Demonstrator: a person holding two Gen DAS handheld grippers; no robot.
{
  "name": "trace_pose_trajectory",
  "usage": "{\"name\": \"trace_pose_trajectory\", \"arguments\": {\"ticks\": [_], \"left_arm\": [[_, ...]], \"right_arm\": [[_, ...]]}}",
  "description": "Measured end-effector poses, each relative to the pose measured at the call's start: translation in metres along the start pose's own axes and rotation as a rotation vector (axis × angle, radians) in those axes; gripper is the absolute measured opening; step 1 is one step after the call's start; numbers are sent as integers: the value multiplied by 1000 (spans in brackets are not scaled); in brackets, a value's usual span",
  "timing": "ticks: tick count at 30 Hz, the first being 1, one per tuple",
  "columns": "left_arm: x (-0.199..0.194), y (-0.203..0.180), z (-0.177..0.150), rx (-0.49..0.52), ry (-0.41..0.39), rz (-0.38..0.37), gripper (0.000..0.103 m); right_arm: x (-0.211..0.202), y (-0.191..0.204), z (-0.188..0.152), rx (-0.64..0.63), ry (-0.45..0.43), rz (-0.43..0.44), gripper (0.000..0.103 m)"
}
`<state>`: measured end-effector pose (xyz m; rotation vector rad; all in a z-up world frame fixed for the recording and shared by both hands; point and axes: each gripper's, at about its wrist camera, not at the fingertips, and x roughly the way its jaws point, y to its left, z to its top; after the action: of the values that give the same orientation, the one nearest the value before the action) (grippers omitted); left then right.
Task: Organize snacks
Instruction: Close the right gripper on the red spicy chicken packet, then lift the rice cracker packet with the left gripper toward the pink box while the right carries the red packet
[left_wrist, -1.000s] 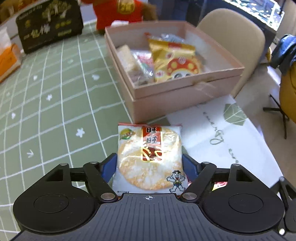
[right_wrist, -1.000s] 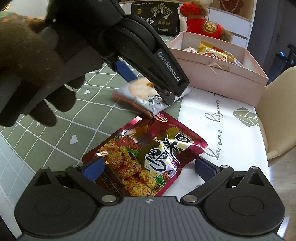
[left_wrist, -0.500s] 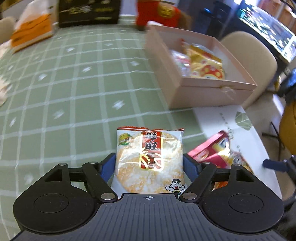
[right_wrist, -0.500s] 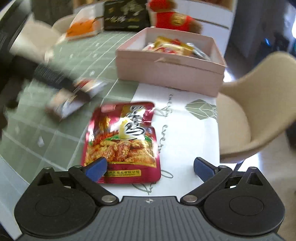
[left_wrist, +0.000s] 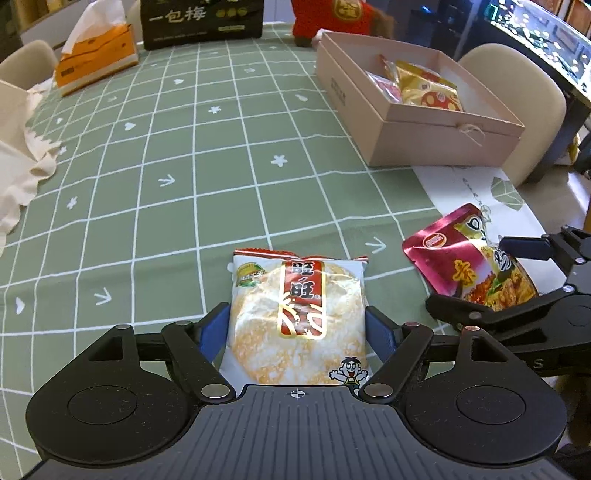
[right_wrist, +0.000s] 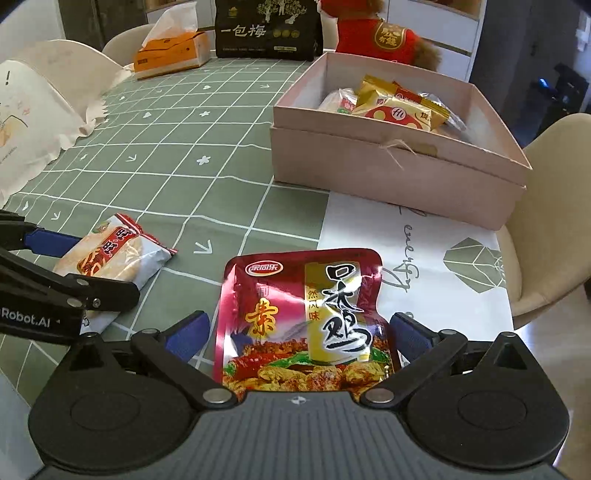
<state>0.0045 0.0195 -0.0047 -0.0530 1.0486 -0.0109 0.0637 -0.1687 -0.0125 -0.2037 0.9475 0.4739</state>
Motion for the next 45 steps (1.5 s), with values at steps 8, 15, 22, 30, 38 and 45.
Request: {"name": "trace_pose_trajectory", "arguments": {"ticks": [8,15,22,30,38,45], "left_arm": [[0,-6,5,-51,10,-59,82],[-10,-28,12,-15,-6,-75,82],[-2,-46,10,-15,59,-122,82],[-1,-59,7,60,53,-120,82],[-3,-52,12,44,4,-226,82],[-19,-6,10,-37,2,-221,82]], "right_arm": [[-40,-26,2,19,-23,39,56],[-59,-46,9,56,-70,101,28],[-46,-56,0,72,-43,98,37],[-26,-79,-6,290,-4,212,64],[-42,-61,-2,328,62,338,32],[-63,-30,23,305,49,402,32]]}}
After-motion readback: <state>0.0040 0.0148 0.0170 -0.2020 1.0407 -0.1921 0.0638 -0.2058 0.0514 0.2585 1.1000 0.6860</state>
